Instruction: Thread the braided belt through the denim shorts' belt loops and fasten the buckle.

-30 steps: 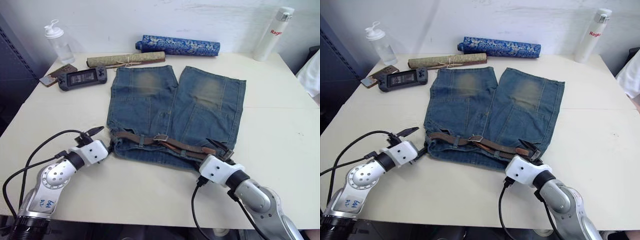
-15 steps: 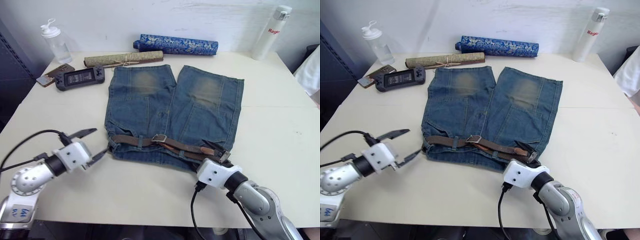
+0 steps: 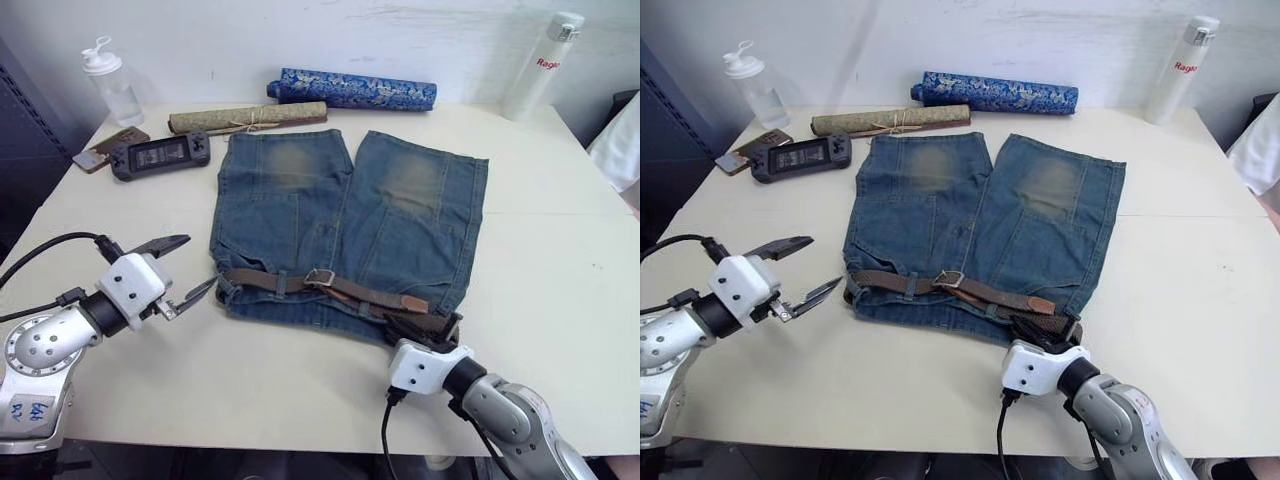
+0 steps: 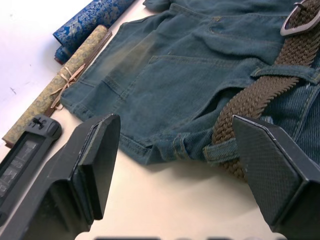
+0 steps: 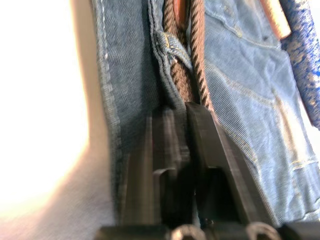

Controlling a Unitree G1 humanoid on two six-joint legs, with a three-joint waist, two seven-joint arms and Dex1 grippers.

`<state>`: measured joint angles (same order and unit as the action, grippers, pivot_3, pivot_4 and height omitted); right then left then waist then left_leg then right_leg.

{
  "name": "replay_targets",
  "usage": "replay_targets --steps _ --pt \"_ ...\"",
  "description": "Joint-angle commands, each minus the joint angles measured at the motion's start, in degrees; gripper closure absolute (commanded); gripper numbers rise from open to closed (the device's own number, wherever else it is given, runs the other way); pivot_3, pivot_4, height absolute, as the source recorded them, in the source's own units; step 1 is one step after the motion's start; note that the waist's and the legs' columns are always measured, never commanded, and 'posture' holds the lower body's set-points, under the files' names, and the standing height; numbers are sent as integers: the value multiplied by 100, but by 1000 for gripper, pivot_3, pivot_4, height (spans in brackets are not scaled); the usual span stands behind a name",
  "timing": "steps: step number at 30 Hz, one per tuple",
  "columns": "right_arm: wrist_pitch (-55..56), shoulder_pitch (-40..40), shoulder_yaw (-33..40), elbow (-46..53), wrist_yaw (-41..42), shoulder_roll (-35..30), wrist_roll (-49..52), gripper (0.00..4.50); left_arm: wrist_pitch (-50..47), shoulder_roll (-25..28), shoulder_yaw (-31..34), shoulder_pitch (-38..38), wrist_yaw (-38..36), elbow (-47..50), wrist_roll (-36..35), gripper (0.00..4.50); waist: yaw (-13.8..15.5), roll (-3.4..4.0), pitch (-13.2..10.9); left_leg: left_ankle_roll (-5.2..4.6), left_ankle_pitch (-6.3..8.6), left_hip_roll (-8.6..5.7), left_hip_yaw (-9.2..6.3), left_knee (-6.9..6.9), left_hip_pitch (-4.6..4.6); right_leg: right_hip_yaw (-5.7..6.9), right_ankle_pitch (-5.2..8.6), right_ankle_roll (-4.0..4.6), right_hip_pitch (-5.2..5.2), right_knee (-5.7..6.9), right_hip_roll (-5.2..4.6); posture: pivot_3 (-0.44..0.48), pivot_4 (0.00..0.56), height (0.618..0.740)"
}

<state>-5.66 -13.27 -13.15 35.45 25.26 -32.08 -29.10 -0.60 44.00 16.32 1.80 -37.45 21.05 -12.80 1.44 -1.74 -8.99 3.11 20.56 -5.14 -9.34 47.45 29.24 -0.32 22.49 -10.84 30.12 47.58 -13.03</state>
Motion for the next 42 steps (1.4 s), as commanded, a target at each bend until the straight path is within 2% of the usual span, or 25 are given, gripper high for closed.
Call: replay_targets --steps 1,4,7,13,16,22,24,26,29,30,31,32,37,42 --pt "-95 -54 0 -50 79 57 -23 4473 156 71 -174 -199 10 267 331 611 3 0 0 0 0 0 0 1 0 0 1 2 0 0 0 0 150 637" --pt "-110 -46 -28 -39 87 90 -56 4473 205 -19 -345 -303 117 290 601 611 2 1 0 0 0 0 2 1 0 0 1 2 -1 0 0 0 150 637" --pt "-131 -24 -42 -30 88 147 -60 4473 609 -7 -652 -291 267 158 1301 611 1 0 0 -1 1 0 3 2 0 0 1 2 -1 -1 0 0 150 637" --pt "-214 -23 -3 31 105 209 -45 4473 1218 51 -891 -342 494 -312 2143 611 2 0 -1 -2 1 1 6 4 0 -2 1 3 0 2 1 0 150 637" --pt "-236 -21 -3 40 105 236 -48 4473 1372 73 -970 -395 542 -519 2427 611 6 0 0 -2 1 0 4 4 1 -1 1 2 2 3 1 0 150 637" --pt "-299 -28 6 80 120 295 -35 4473 1332 -65 -1041 -434 632 -636 2530 611 4 0 0 -2 1 0 -1 4 0 0 -4 -8 2 5 3 0 150 637" --pt "-315 -35 -7 87 129 307 -43 4500 1264 -123 -1117 -508 658 -641 2569 1147 5 1 -1 -2 1 0 -1 4 0 0 -4 -9 2 6 2 0 150 637" --pt "-326 -36 -13 88 138 311 -44 4500 1244 -184 -1171 -557 658 -627 2559 1890 5 1 0 -2 1 0 -1 4 0 0 -4 -9 2 6 3 0 150 637" --pt "-337 -33 -19 89 144 318 -49 4500 1254 -217 -1276 -607 640 -636 2619 3303 2 0 0 -2 1 0 -2 4 0 0 -5 -10 2 7 3 0 150 637" --pt "-340 -31 -20 90 146 322 -52 4500 1243 -228 -1302 -625 641 -651 2639 3609 -1 1 -1 -2 1 0 -2 4 -1 0 -5 -10 2 7 3 0 150 637" --pt "-342 -34 -20 93 152 326 -57 4500 1229 -237 -1339 -647 637 -702 2674 4208 -1 1 -1 -2 1 0 -1 4 -1 -1 -5 -11 2 7 4 0 150 637" --pt "-339 -38 -21 95 156 329 -65 4500 1196 -252 -1359 -671 643 -761 2704 4445 1 1 0 -2 1 0 -2 4 -1 0 -5 -11 2 7 4 0 150 637" --pt "-325 -96 61 132 157 279 -80 4500 961 -288 -1307 -708 734 -1078 2754 4445 3 1 0 -2 1 0 -2 4 -2 0 -5 -11 2 9 4 0 150 637" --pt "-296 -150 308 94 130 171 -52 4500 667 -415 -881 -485 1123 -1539 2534 4445 -5 3 1 -2 1 0 -3 4 -3 -1 -5 -12 2 10 4 0 150 637"
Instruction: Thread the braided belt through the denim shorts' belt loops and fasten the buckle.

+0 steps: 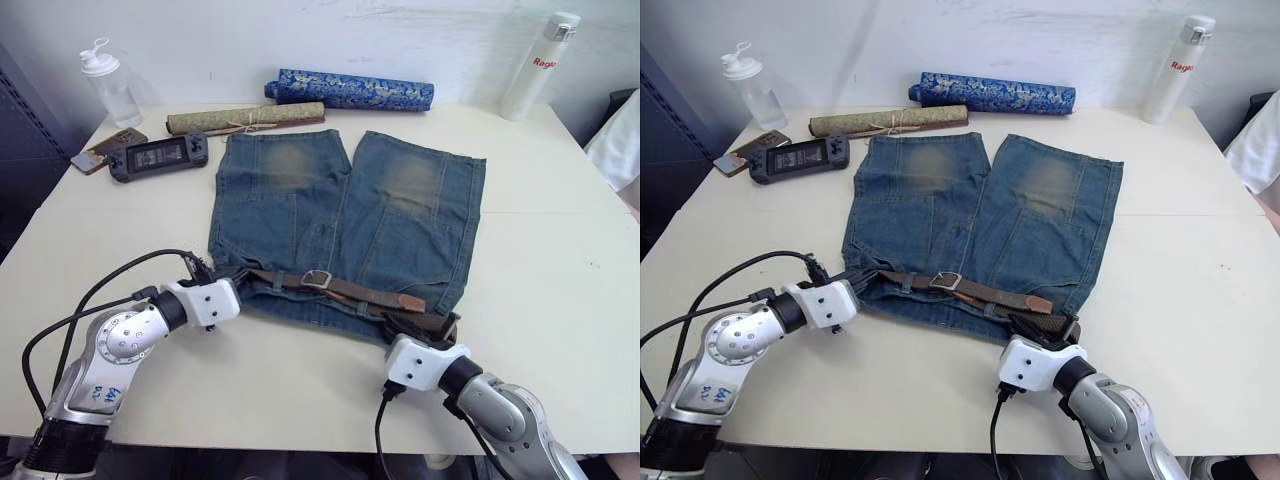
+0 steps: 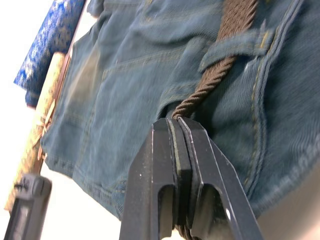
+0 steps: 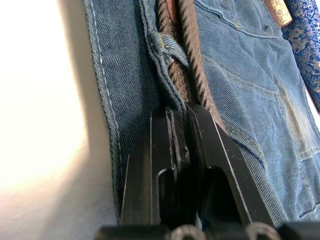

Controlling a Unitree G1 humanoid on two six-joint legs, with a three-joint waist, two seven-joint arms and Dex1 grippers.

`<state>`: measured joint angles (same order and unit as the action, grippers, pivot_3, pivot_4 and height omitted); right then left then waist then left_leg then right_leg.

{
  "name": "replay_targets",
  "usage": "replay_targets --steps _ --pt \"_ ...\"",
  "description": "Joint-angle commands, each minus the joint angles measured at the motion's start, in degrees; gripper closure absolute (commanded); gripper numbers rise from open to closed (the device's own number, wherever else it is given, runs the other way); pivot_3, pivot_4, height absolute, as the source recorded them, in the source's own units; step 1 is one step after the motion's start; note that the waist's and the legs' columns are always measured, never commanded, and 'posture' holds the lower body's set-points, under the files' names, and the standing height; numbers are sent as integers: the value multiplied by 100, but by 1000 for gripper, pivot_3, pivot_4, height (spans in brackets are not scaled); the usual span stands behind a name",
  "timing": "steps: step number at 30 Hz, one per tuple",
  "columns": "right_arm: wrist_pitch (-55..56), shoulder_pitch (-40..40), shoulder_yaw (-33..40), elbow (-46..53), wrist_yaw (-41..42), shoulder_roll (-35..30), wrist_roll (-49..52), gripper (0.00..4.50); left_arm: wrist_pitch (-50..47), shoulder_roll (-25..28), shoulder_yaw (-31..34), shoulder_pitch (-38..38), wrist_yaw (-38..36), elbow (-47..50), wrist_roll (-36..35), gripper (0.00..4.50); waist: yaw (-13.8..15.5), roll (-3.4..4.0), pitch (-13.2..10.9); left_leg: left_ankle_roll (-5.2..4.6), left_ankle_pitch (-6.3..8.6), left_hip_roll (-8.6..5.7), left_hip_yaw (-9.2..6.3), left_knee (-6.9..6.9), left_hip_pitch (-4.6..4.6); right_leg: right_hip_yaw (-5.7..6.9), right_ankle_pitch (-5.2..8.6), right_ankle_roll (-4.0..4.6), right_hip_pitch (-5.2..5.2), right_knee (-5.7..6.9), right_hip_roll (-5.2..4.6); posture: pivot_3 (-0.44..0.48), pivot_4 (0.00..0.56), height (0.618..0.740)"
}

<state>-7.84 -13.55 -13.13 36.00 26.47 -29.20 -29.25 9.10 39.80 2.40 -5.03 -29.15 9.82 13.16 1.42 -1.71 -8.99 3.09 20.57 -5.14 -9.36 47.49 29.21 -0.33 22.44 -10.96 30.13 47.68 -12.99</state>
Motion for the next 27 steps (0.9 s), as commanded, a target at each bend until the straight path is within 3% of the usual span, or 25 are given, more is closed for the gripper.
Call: replay_targets --steps 1,7,14,27 --pt "-70 -130 344 28 3 -129 -25 4500 -344 -15 563 246 348 -461 -106 4445 -8 4 1 0 0 0 0 0 0 0 0 0 0 0 0 0 150 637" --pt "-62 -187 754 -86 -9 -303 94 4500 -106 115 911 850 875 -1072 -11 4445 3 14 8 0 0 0 2 0 -2 -2 1 1 0 2 -2 0 150 637" --pt "35 -126 886 -209 -4 -468 203 4500 -18 155 880 1020 1070 -1363 -81 4445 2 78 46 -2 1 0 9 0 -8 -2 3 1 -6 1 -6 0 150 637" --pt "175 -64 906 -211 97 -549 638 4500 375 90 644 1306 488 -775 -733 4445 7 90 53 -1 3 -1 7 1 -5 -3 5 -2 -6 -2 -8 0 150 637"
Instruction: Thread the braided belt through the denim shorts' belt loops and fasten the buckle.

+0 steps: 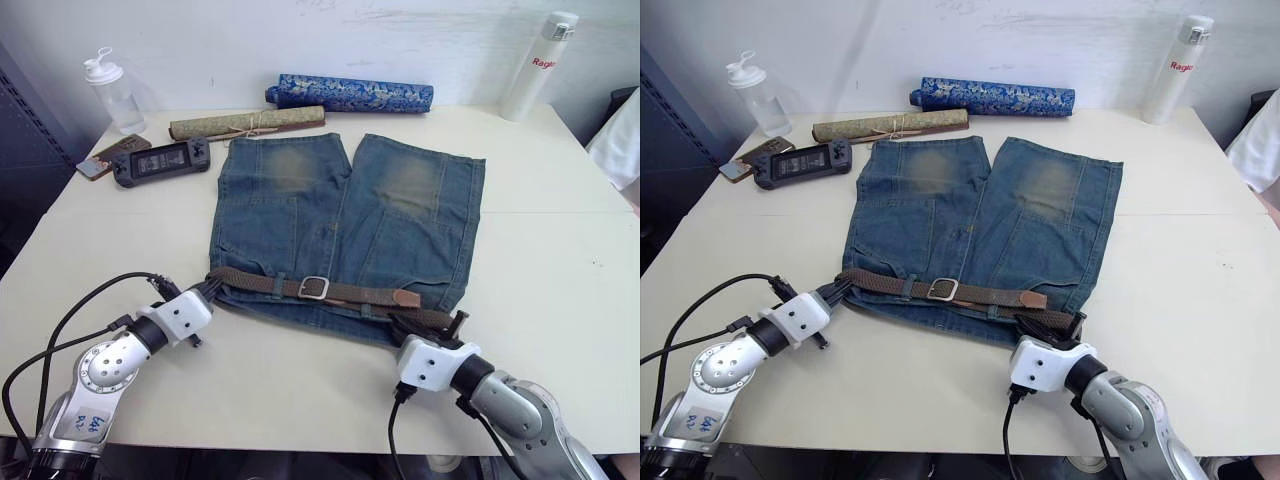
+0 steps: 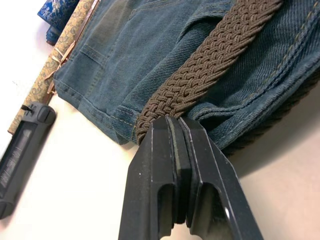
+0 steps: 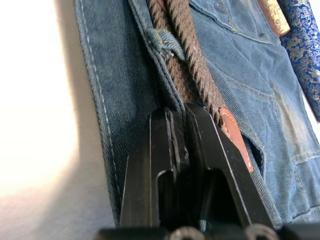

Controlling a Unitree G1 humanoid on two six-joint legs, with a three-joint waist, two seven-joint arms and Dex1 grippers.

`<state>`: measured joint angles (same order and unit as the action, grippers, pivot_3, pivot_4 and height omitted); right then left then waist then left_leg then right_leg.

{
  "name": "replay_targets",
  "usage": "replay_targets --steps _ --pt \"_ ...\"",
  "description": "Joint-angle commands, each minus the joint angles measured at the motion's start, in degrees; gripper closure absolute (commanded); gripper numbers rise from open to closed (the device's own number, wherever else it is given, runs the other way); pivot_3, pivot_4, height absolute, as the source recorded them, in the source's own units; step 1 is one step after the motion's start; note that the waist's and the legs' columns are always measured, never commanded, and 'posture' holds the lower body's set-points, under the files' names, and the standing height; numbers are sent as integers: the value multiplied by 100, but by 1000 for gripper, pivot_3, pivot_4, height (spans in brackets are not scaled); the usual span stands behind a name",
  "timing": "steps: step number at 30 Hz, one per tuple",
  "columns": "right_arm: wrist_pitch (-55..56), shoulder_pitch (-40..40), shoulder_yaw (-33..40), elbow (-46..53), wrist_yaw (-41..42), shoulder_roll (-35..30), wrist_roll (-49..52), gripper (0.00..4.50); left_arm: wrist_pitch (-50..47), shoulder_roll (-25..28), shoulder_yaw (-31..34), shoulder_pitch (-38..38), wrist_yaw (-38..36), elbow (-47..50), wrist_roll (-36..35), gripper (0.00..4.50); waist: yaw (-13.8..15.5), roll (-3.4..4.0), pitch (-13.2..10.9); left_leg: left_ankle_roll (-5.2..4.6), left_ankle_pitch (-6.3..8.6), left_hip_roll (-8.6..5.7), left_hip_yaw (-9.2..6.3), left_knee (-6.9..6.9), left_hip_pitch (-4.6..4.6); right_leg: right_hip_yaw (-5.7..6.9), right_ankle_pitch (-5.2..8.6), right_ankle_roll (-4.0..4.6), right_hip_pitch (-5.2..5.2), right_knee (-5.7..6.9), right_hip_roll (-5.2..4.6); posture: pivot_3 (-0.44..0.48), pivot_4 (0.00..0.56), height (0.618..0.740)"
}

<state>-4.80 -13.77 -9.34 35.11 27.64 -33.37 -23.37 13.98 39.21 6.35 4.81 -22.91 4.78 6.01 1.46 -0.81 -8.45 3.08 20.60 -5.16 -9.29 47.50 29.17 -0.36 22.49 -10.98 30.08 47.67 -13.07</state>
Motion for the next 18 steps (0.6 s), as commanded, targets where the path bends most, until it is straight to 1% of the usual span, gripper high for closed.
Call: replay_targets --steps 1,6,9,14,18 --pt "-109 -31 579 -157 -11 -170 52 4500 -83 179 237 363 -179 -257 -11 4445 5 0 0 0 1 -1 1 1 0 0 0 -1 -1 -1 -2 0 150 637" --pt "85 27 837 -455 -38 -465 50 4500 94 362 54 569 -476 -142 96 4445 7 0 0 -4 7 -9 10 13 2 1 4 -3 -6 -3 -17 0 150 637" --pt "325 78 934 -613 -31 -651 86 4500 34 298 -7 609 -569 53 -8 4445 7 0 -1 -9 11 -17 21 23 2 0 10 -2 -11 -5 -32 0 150 637" --pt "769 95 1308 -1012 -62 -1103 74 4500 -198 253 -221 711 -823 554 -61 4445 26 -1 -2 -17 28 -23 23 50 7 0 12 -6 -20 -9 -38 0 150 637" --pt "959 234 1391 -1284 -131 -1220 54 4500 -444 158 -326 694 -879 783 -116 4445 34 -5 -4 -17 28 -27 25 52 6 0 12 -7 -27 -13 -42 0 150 637"
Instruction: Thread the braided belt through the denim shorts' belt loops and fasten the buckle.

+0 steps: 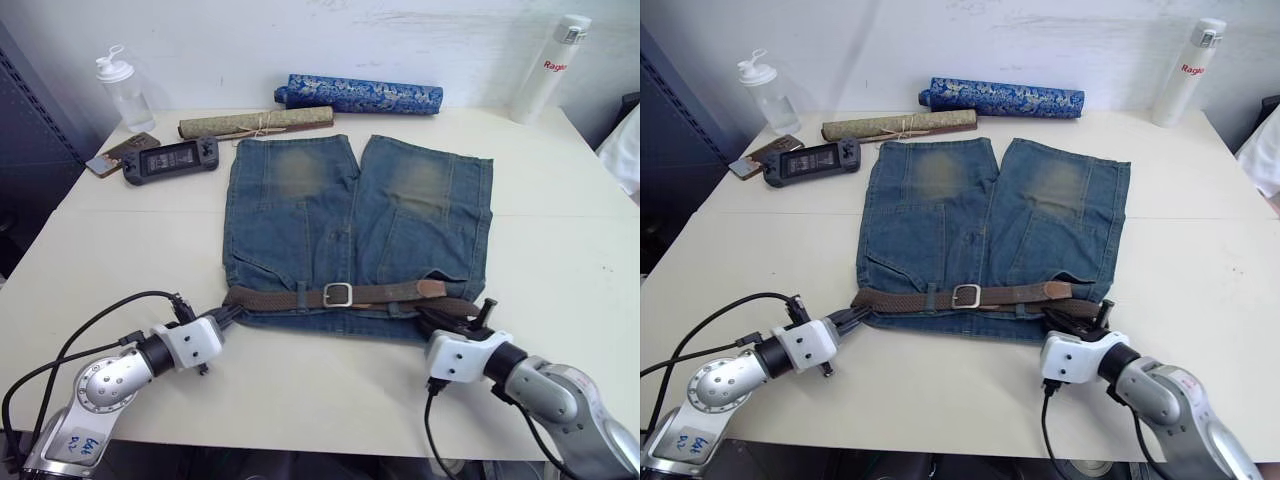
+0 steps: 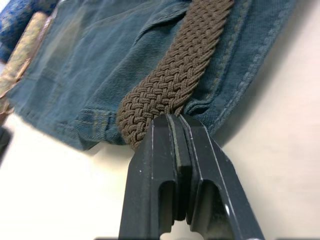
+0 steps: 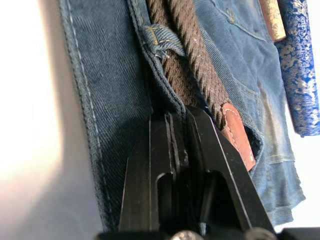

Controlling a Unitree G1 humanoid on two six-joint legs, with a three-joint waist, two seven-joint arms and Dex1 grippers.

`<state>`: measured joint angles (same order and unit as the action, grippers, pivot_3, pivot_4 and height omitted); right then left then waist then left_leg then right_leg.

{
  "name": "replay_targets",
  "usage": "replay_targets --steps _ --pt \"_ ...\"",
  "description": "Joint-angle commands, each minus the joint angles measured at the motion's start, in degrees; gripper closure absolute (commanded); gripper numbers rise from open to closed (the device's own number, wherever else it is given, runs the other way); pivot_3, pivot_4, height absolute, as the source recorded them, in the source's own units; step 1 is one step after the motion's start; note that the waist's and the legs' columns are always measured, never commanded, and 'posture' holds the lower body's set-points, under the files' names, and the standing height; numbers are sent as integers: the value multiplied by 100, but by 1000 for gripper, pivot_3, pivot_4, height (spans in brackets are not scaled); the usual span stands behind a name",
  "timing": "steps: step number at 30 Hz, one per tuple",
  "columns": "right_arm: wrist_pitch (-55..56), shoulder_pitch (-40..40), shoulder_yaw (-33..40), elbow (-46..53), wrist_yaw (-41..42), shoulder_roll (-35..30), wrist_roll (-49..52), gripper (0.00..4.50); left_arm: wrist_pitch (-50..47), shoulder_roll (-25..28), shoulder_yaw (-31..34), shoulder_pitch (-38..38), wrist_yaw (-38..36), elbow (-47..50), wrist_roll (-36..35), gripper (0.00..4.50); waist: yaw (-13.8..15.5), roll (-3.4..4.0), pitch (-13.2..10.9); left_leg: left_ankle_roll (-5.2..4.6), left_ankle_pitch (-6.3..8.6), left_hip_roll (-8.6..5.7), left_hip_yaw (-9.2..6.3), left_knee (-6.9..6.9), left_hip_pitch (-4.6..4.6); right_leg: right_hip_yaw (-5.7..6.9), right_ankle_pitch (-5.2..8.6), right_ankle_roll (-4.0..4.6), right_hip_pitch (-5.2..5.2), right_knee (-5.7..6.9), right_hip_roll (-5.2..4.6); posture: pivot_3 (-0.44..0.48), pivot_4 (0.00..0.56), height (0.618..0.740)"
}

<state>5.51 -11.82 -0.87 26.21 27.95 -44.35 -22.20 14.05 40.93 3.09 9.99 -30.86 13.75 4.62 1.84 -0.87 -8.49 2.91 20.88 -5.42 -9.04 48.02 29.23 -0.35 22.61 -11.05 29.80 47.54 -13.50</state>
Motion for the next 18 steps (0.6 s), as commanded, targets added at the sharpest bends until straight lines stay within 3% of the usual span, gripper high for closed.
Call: replay_targets --steps 1,10,12,18 --pt "-50 60 525 -435 -152 -115 -52 4500 -508 -41 -24 172 -95 -62 23 4445 -5 0 0 0 0 0 0 0 0 0 0 0 0 0 0 0 150 637" --pt "-658 -179 417 -128 248 299 660 4500 -852 -162 -102 195 -194 206 -92 4445 3 -3 1 0 0 2 0 0 -2 0 4 7 -4 0 0 0 150 637" --pt "-951 -215 527 -14 311 426 928 4500 -940 -202 -30 184 -246 265 -304 3784 5 -3 1 -1 0 2 -1 0 -2 1 4 8 -5 -1 0 0 150 637" --pt "-1665 -163 999 306 843 419 1991 1945 -1374 -157 211 172 -602 771 -1062 1295 15 -5 1 -1 1 5 -4 0 -6 2 10 19 -12 -3 2 0 150 637"
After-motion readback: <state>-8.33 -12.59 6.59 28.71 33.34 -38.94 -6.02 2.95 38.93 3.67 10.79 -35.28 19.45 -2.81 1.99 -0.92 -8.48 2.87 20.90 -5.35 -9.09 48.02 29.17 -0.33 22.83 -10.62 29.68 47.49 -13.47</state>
